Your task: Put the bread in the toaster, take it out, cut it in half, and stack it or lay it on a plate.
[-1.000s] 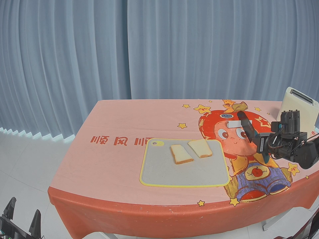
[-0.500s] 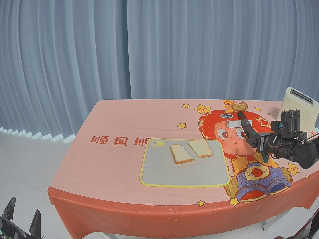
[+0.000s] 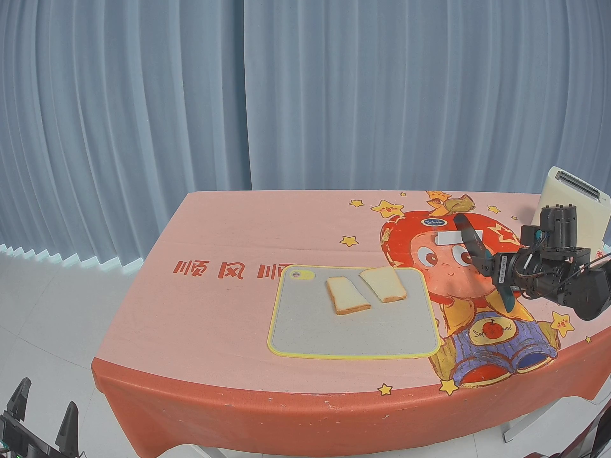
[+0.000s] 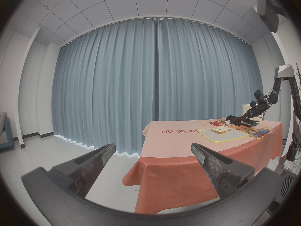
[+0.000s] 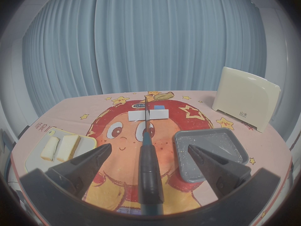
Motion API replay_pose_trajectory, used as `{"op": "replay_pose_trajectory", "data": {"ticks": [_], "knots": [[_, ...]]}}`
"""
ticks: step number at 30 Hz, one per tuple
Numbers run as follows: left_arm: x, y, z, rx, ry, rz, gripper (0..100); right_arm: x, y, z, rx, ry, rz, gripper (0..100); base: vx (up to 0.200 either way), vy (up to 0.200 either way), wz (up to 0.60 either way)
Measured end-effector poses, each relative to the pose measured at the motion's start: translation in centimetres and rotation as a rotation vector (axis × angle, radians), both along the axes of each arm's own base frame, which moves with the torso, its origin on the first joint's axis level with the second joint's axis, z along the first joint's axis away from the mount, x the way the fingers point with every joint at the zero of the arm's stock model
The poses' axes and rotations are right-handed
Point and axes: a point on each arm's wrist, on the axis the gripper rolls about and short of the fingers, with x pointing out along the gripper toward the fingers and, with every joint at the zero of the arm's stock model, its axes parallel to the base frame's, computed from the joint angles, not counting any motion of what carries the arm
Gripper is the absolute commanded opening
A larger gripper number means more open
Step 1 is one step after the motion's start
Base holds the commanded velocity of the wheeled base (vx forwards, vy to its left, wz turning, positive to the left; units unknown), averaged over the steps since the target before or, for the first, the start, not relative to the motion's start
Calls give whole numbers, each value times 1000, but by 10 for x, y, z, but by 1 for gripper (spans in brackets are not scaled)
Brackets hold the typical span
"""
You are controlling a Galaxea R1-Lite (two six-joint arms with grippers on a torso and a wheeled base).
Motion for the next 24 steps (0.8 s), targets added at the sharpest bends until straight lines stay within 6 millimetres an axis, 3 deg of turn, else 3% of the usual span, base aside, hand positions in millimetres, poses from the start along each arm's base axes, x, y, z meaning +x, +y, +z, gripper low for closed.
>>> {"op": "replay_pose_trajectory", "data": {"ticks": [14,24], "knots": [[0,0,0,0,0,0,100,-32,18,42,27,-134,87,100,0,0,0],[0,0,0,0,0,0,100,-59,36,55,42,-181,188,100,0,0,0]]}}
